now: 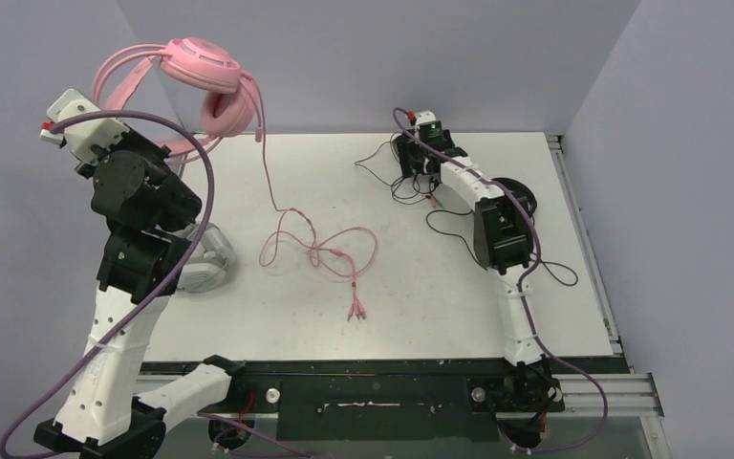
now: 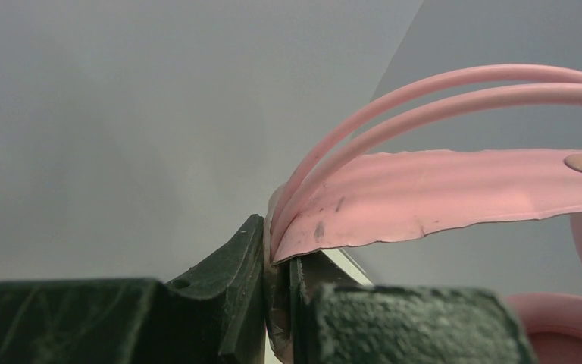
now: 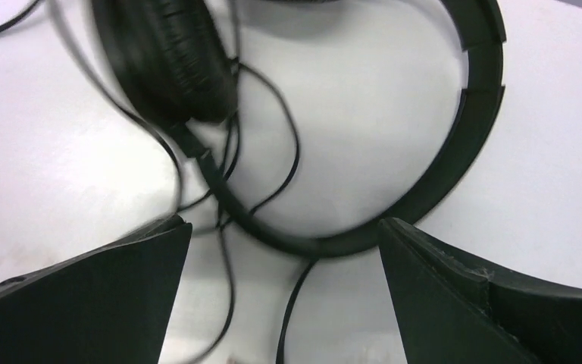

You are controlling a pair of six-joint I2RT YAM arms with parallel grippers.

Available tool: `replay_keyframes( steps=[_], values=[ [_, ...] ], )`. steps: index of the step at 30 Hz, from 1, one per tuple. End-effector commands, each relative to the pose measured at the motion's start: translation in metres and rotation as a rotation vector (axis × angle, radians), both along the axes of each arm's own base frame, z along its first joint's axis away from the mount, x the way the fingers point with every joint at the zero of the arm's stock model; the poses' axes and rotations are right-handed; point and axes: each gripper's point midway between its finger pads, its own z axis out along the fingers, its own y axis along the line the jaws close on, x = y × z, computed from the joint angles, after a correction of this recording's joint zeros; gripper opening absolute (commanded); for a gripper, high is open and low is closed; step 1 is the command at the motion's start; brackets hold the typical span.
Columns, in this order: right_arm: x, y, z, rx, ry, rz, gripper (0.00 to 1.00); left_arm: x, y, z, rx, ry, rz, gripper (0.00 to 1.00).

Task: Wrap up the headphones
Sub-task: Move the headphones to the corner of the board, then wrap the headphones cable around the headphones.

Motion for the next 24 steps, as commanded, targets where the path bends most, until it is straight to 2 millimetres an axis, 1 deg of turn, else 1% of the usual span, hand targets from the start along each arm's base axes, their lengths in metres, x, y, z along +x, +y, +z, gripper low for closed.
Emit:
replay_keyframes(
  steps=[1,2,3,4,5,8,10,12,14,15,16,17,19,21,24],
  values=[
    [-0.028,0.053,0.162,0.104,-0.268,0.165,1.0,0.004,-0.012,0.019,-0.088,-0.152,-0.109,0.0],
    [-0.037,0.057,0.171,0.118,-0.274,0.193,1.0,0.008,-0.016,0.017,-0.09,-0.144,-0.124,0.0],
    [-0.046,0.06,0.175,0.123,-0.27,0.215,1.0,0.012,-0.019,0.016,-0.092,-0.135,-0.141,0.0],
    [-0.052,0.062,0.186,0.129,-0.283,0.227,1.0,0.015,-0.023,0.014,-0.095,-0.125,-0.158,0.0],
    [-0.062,0.065,0.185,0.132,-0.277,0.244,1.0,0.018,-0.026,0.012,-0.102,-0.119,-0.177,0.0],
    [-0.092,0.077,0.194,0.166,-0.301,0.328,1.0,0.025,-0.036,0.008,-0.124,-0.114,-0.237,0.0],
    [-0.116,0.092,0.2,0.213,-0.317,0.415,1.0,0.028,-0.043,0.008,-0.143,-0.116,-0.28,0.0],
    [-0.145,0.111,0.212,0.264,-0.346,0.511,1.0,0.033,-0.053,0.007,-0.161,-0.11,-0.334,0.0],
    [-0.175,0.13,0.233,0.308,-0.414,0.61,1.0,0.041,-0.065,0.004,-0.182,-0.082,-0.392,0.0],
    [-0.19,0.138,0.243,0.332,-0.451,0.654,1.0,0.045,-0.071,0.001,-0.196,-0.066,-0.418,0.0],
    [-0.205,0.141,0.256,0.363,-0.494,0.686,1.0,0.05,-0.077,-0.004,-0.213,-0.047,-0.444,0.0],
    [-0.217,0.142,0.271,0.408,-0.539,0.707,1.0,0.054,-0.083,-0.008,-0.227,-0.032,-0.468,0.0],
    [-0.237,0.139,0.292,0.496,-0.592,0.725,1.0,0.063,-0.096,-0.019,-0.257,0.0,-0.518,0.0],
    [-0.249,0.135,0.303,0.548,-0.607,0.735,1.0,0.073,-0.111,-0.031,-0.293,0.037,-0.573,0.0],
    [-0.266,0.13,0.315,0.582,-0.624,0.761,0.99,0.092,-0.135,-0.058,-0.367,0.129,-0.665,0.0]
  ],
)
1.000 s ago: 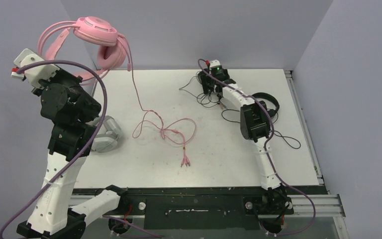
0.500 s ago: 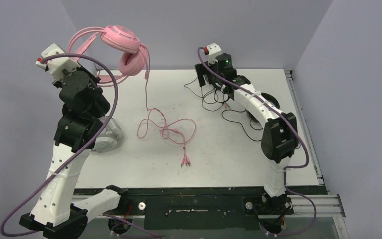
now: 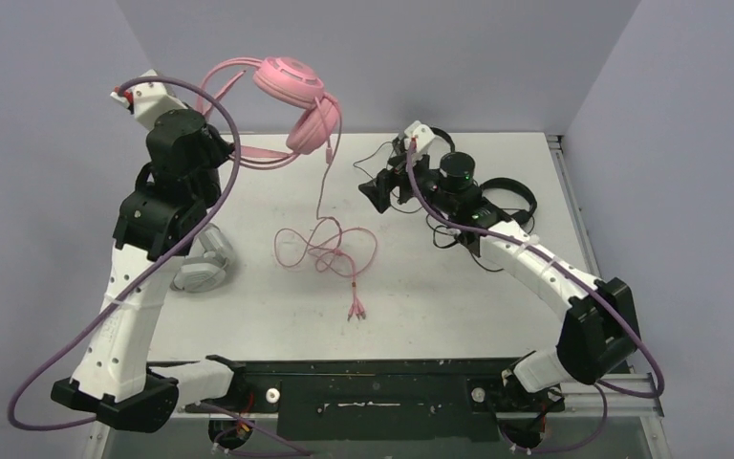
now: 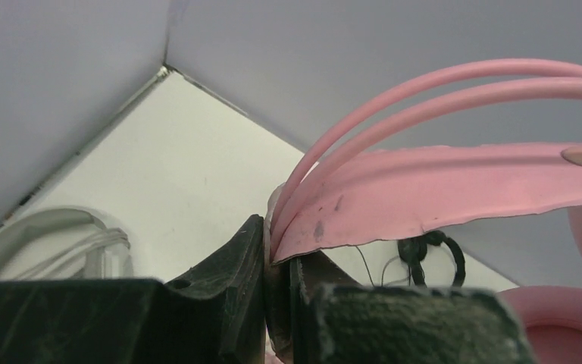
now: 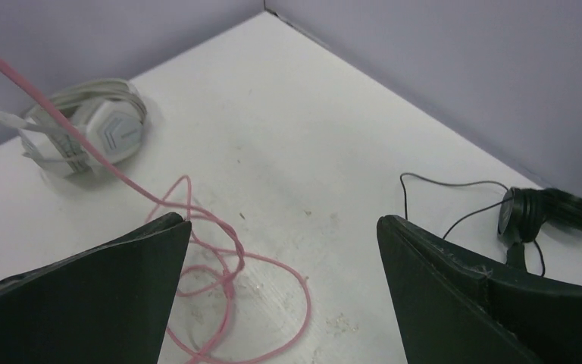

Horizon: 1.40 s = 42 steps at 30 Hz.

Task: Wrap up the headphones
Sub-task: Wrap the headphones cable around the headphones.

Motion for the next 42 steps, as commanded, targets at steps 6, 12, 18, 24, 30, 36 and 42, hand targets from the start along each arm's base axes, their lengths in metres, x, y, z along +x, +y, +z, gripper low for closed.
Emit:
replay_keyframes(
  steps=[6,12,18,24,30,36,42],
  values=[
    [-0.035,-0.041,0.096,0.229,-0.15,-0.06,1.0,0.057,-0.085,-0.07,-0.288,0.267,-0.315,0.0],
    [-0.04,-0.08,0.052,0.159,0.029,-0.238,1.0,0.069,-0.096,-0.165,-0.319,0.525,-0.321,0.0],
    [-0.07,-0.086,0.023,0.204,0.096,-0.208,1.0,0.06,-0.114,-0.228,-0.36,0.649,-0.407,0.0],
    [-0.068,-0.087,0.009,0.133,0.186,-0.232,1.0,0.045,-0.114,-0.3,-0.328,0.808,-0.411,0.0],
    [-0.077,-0.092,-0.011,0.119,0.238,-0.243,1.0,0.031,-0.147,-0.343,-0.33,0.819,-0.441,0.0],
    [-0.09,-0.095,-0.023,0.132,0.268,-0.242,1.0,0.022,-0.153,-0.378,-0.307,0.832,-0.373,0.0],
    [-0.097,-0.098,-0.021,0.139,0.265,-0.243,1.0,0.021,-0.146,-0.39,-0.278,0.829,-0.335,0.14]
  ],
)
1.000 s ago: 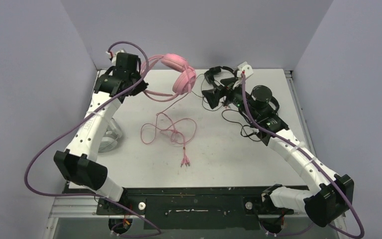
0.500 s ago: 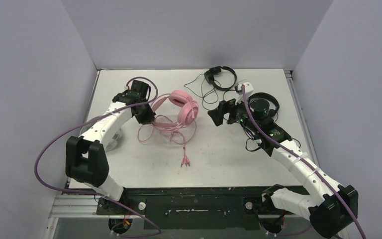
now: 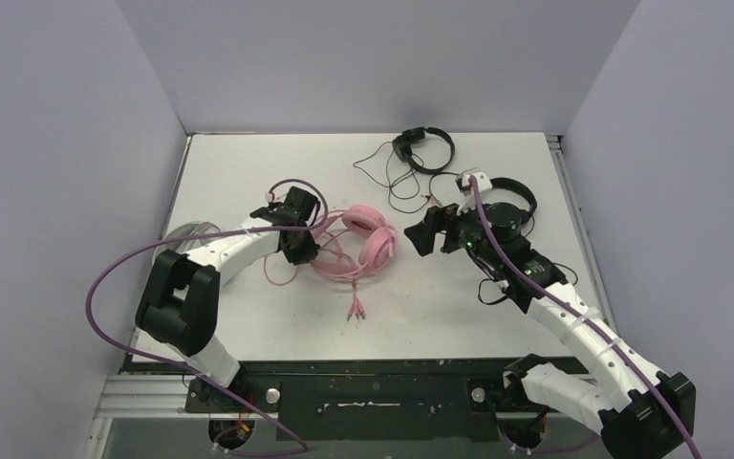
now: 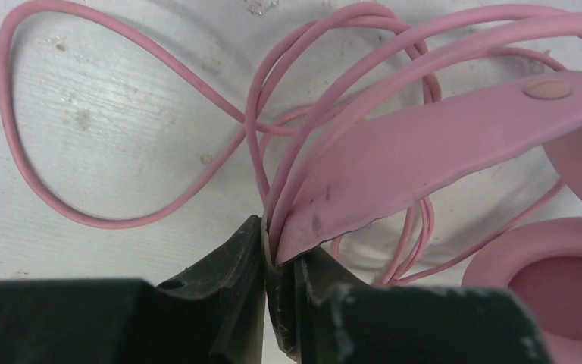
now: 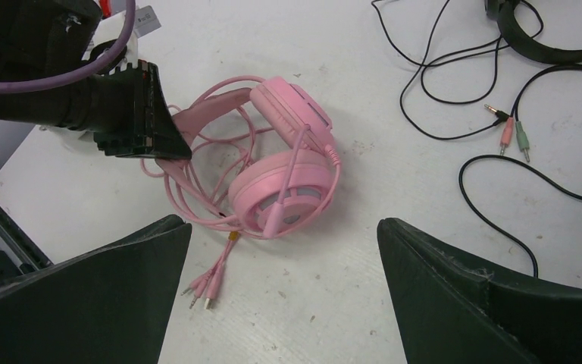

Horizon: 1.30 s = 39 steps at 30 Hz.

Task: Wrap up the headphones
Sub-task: Wrap the headphones cable around the headphones.

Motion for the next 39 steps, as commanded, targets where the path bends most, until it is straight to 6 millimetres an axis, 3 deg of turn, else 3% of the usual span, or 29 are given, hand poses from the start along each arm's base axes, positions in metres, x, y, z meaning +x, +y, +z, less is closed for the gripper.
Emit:
replay_keyframes(
  steps=[1,6,11,17,25,31,32,35,39],
  values=[
    [-0.003,-0.002,0.019,0.04,-0.05,-0.013,1.0,0.035,-0.009,0.019,-0.064,-0.155,0.065,0.15],
    [-0.004,-0.002,0.02,0.046,-0.053,-0.015,1.0,0.023,-0.008,0.017,-0.048,-0.12,0.052,0.14],
    [-0.005,-0.002,0.019,0.054,-0.052,-0.015,1.0,0.001,0.014,0.036,0.032,-0.121,0.104,0.14],
    [-0.004,0.003,0.013,0.056,-0.037,0.0,1.0,-0.031,0.014,0.056,-0.048,-0.162,0.15,0.14],
    [-0.007,0.005,0.013,0.063,-0.036,0.008,1.0,-0.065,0.011,0.013,-0.138,-0.093,0.218,0.13],
    [-0.009,0.003,0.012,0.065,-0.041,0.004,1.0,-0.08,0.019,-0.004,-0.081,-0.057,0.234,0.18],
    [-0.009,0.003,0.012,0.065,-0.041,0.005,1.0,-0.081,0.019,-0.006,-0.08,-0.054,0.237,0.2],
    [-0.009,0.004,0.013,0.067,-0.041,0.006,1.0,-0.084,0.019,-0.012,-0.086,-0.048,0.239,0.44],
    [-0.009,0.004,0.017,0.069,-0.046,0.006,1.0,-0.083,0.023,-0.015,-0.072,-0.062,0.241,0.49]
  ],
)
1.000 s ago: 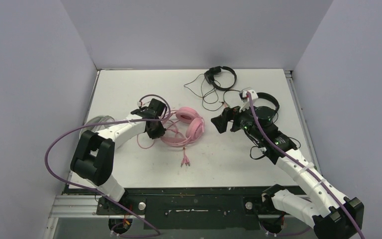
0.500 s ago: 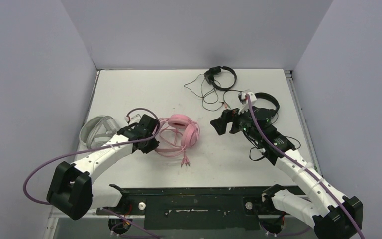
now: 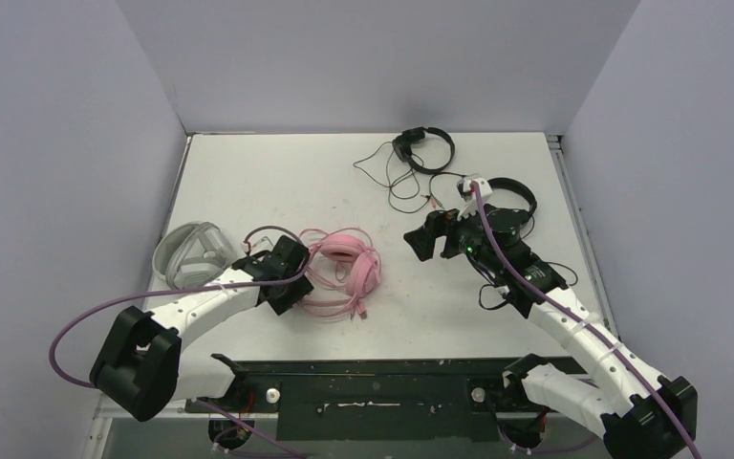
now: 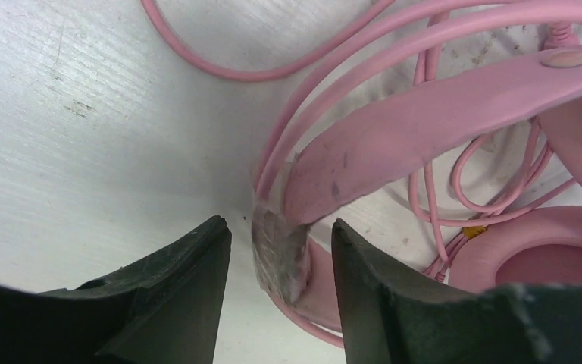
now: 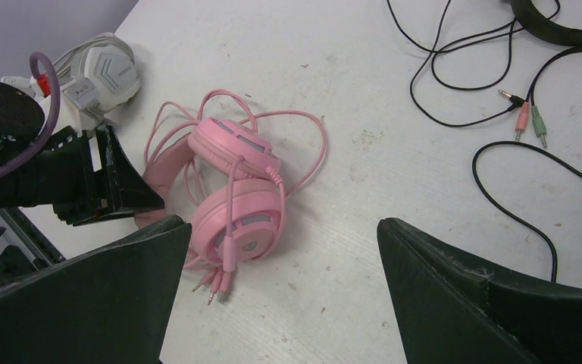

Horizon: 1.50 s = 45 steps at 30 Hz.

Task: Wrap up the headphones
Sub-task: Wrap the headphones cable around the headphones.

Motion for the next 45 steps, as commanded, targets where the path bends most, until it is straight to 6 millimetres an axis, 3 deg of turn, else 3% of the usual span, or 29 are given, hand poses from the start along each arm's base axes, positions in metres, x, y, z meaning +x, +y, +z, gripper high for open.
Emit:
replay_keyframes(
  steps=[1,16,20,23,25,26,30,34,37,43,45],
  values=[
    [0.001,0.002,0.023,0.041,-0.071,0.003,1.0,0.011,-0.003,0.004,-0.021,-0.063,0.019,0.5],
    [0.0,0.002,0.029,0.043,-0.082,0.009,1.0,0.031,0.013,-0.005,0.2,-0.079,-0.245,0.64],
    [-0.001,0.002,0.03,0.046,-0.085,0.009,1.0,0.038,0.008,-0.004,0.203,-0.124,-0.316,0.66],
    [-0.002,0.002,0.031,0.047,-0.086,0.01,1.0,0.036,0.006,-0.011,0.188,-0.14,-0.333,0.58],
    [-0.002,0.001,0.032,0.049,-0.087,0.008,1.0,0.036,0.006,-0.016,0.187,-0.145,-0.329,0.49],
    [-0.003,0.001,0.032,0.05,-0.089,0.008,1.0,0.035,0.008,-0.019,0.194,-0.139,-0.329,0.42],
    [-0.005,0.0,0.033,0.048,-0.09,0.01,1.0,0.038,0.008,-0.013,0.221,-0.108,-0.345,0.0],
    [-0.008,-0.005,0.036,0.044,-0.102,-0.005,1.0,0.037,0.006,0.023,0.233,-0.101,-0.373,0.0],
    [-0.008,-0.008,0.039,0.04,-0.114,-0.017,1.0,0.038,0.006,0.062,0.21,-0.15,-0.356,0.0],
    [-0.01,-0.008,0.042,0.044,-0.129,-0.006,1.0,0.05,0.018,0.174,0.16,-0.341,-0.299,0.0],
    [-0.015,-0.008,0.046,0.054,-0.168,0.009,1.0,0.058,0.029,0.201,0.134,-0.356,-0.282,0.0]
  ],
)
